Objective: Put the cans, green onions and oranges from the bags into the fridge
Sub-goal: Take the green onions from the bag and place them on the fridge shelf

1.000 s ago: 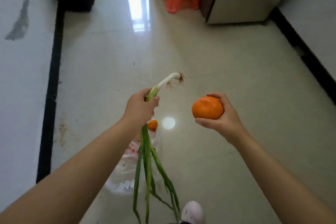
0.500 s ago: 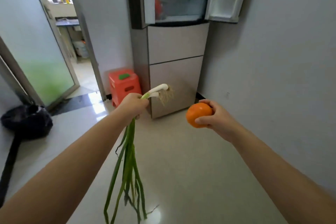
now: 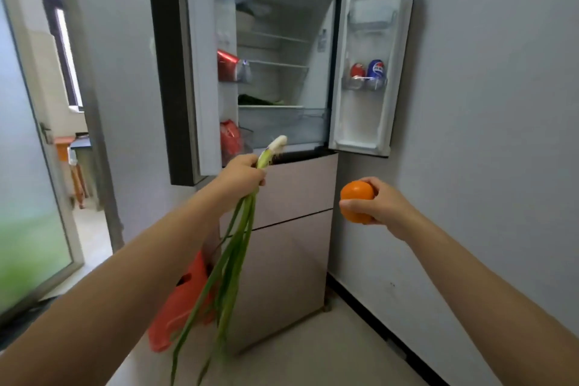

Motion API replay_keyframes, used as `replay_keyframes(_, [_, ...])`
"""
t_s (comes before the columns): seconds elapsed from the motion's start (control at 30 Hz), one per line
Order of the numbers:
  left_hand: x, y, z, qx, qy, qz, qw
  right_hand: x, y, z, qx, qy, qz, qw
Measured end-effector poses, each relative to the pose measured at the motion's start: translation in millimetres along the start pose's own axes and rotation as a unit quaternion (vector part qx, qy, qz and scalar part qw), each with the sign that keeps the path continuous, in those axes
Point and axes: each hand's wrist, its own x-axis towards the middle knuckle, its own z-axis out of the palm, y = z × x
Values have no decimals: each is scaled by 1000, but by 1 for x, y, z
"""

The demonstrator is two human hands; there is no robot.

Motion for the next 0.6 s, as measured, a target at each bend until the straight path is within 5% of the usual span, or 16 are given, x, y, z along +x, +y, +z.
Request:
replay_keyframes(0.33, [247, 40, 91, 90, 127, 218, 963, 274, 29, -89, 0, 3, -108, 994])
replay_keyframes(0.43, [320, 49, 109, 77, 172, 216, 958, 352, 29, -99, -7, -17, -136, 991])
replay_keyframes(0.6, [431, 62, 108, -99, 272, 107, 951, 480, 10, -88, 41, -16, -166, 985])
